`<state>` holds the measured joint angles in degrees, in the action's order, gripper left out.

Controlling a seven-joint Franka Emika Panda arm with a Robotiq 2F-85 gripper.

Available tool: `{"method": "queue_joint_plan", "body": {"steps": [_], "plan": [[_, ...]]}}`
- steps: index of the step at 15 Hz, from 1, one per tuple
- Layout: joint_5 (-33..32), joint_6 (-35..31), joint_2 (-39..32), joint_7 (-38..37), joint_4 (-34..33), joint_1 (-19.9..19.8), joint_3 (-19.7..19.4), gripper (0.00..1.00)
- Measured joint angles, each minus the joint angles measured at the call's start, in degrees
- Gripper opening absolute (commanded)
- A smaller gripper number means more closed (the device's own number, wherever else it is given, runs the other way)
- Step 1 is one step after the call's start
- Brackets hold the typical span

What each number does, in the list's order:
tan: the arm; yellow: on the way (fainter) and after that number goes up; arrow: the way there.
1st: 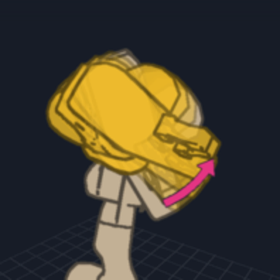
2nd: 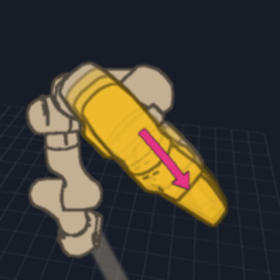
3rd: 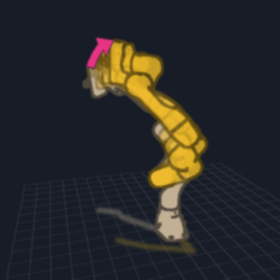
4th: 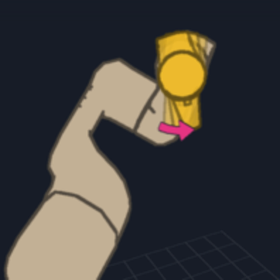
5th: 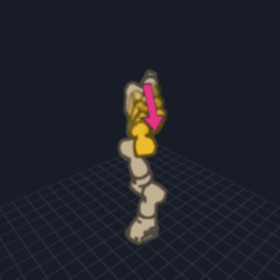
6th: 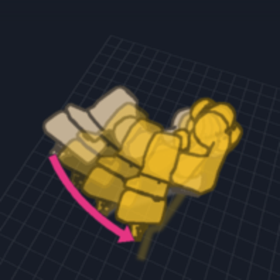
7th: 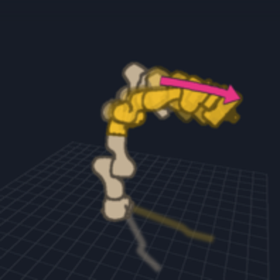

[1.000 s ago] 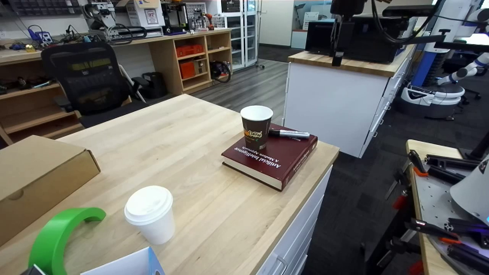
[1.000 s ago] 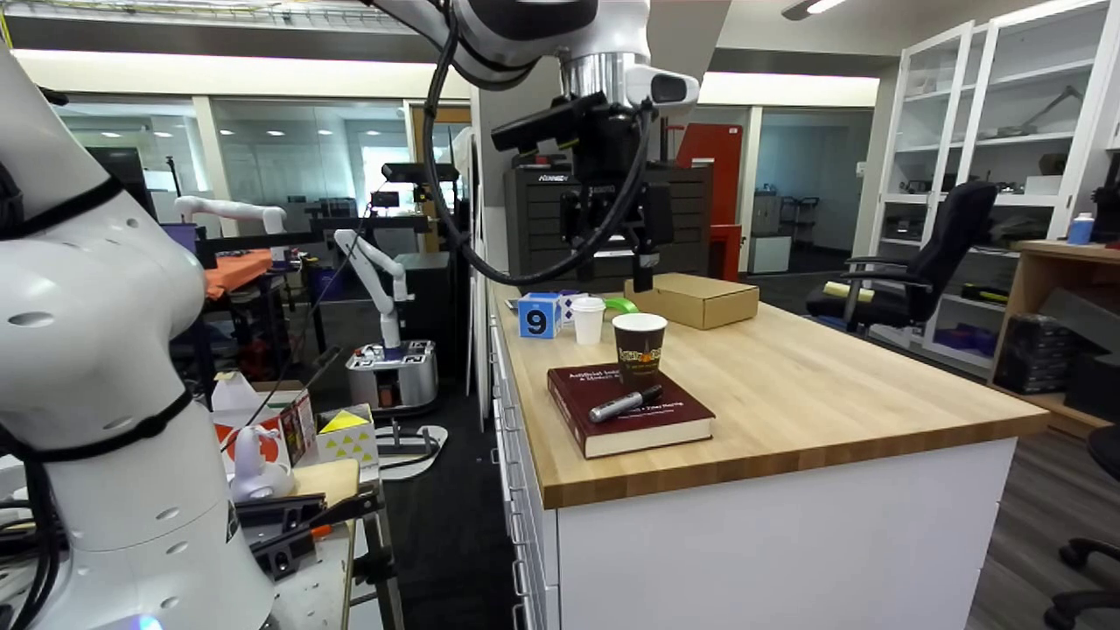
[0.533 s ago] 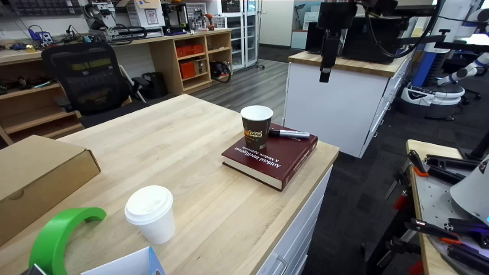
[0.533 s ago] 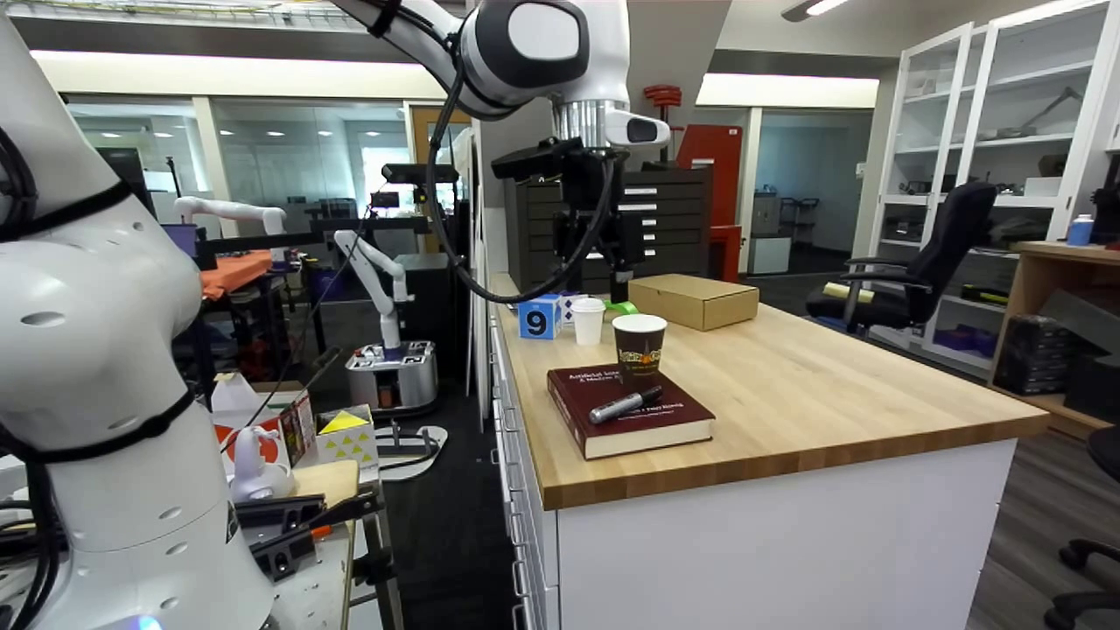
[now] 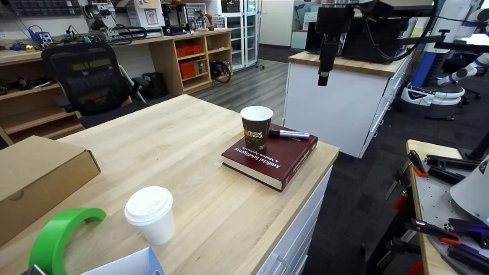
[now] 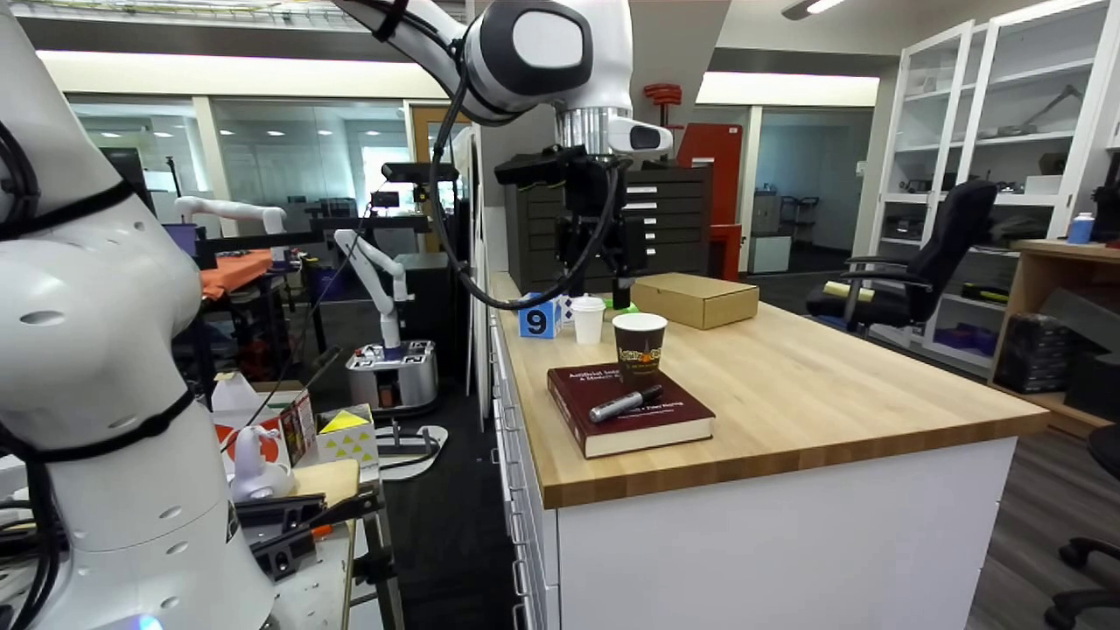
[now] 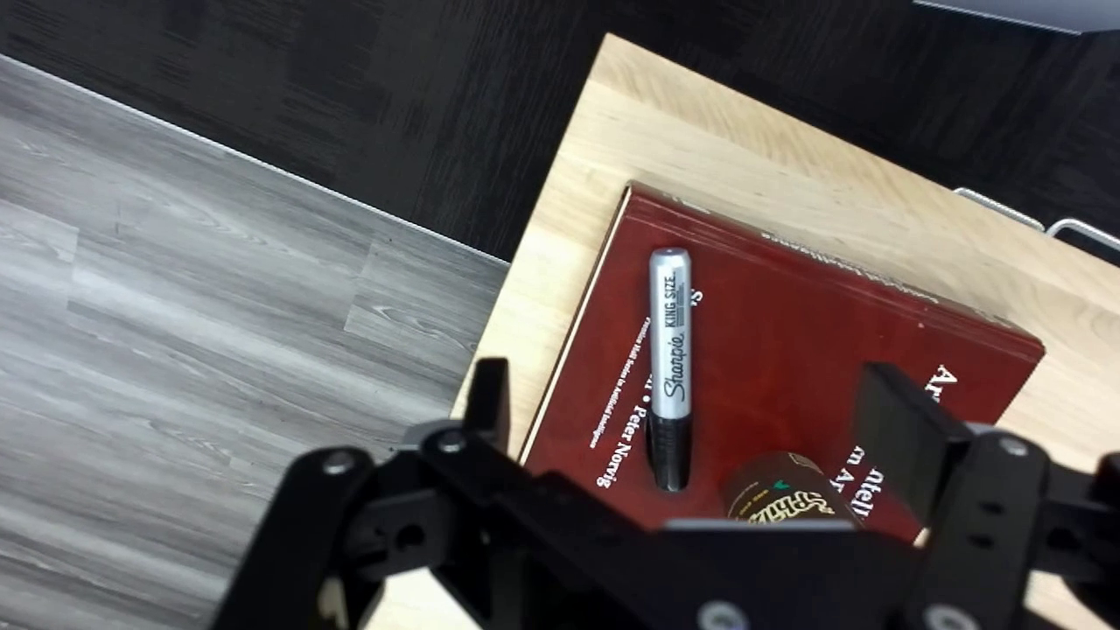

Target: Place the black marker inside the brown coffee cup

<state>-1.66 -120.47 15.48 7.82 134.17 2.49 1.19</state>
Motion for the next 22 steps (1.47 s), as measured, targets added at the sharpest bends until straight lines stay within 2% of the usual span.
{"method": "queue_joint_plan", "body": {"steps": [8,22], "plan": [[-0.04,-9.88,-7.42,0.20,2.87,2.09,2.28,1.00],[-1.56,-16.77,-17.07,0.20,3.87,2.06,2.69,1.00]]}}
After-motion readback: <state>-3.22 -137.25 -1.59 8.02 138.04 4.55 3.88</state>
